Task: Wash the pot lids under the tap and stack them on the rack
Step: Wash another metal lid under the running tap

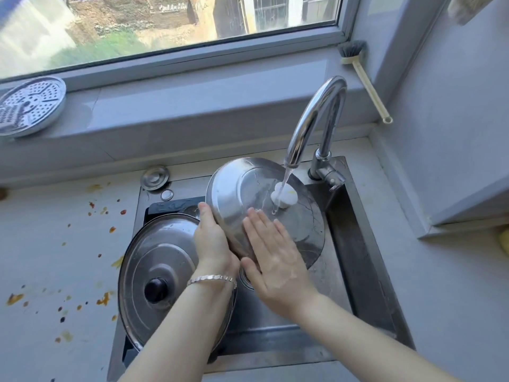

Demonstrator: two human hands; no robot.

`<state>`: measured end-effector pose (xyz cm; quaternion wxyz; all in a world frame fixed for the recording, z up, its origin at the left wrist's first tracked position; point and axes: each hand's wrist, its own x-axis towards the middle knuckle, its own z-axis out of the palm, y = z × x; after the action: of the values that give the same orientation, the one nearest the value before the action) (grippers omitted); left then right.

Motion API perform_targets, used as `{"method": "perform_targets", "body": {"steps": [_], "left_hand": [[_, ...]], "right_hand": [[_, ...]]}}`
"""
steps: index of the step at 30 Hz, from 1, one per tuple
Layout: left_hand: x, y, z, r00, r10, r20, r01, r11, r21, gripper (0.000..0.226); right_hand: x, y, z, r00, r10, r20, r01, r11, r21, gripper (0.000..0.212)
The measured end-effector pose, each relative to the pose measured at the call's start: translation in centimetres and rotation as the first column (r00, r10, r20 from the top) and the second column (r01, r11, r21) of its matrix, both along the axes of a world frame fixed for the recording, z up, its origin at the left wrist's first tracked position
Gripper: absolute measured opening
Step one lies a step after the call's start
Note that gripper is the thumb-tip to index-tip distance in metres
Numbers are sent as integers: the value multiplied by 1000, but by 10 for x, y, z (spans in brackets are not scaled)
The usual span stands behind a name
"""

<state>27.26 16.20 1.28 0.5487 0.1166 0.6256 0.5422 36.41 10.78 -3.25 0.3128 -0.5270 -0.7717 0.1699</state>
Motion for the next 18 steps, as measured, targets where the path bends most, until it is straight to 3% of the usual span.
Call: {"method": "perform_targets", "body": {"steps": [8,12,15,18], "left_hand": [[3,0,8,996,87,-7,-87,996,7,44],[17,-18,15,995,52,-90,-52,999,6,39],[16,-21,16,990,70,-119,-72,997,-18,38],[-4,-11,11,978,168,-124,-178,981,-73,43]], "right_hand": [[8,26,20,998,55,2,-55,998,-29,58],[2,58,43,999,-35,17,39,967,-253,72],[-5,51,40,1000,-16,3,16,979,-205,74],[-4,15,16,992,122,38,-119,990,-73,62]]}}
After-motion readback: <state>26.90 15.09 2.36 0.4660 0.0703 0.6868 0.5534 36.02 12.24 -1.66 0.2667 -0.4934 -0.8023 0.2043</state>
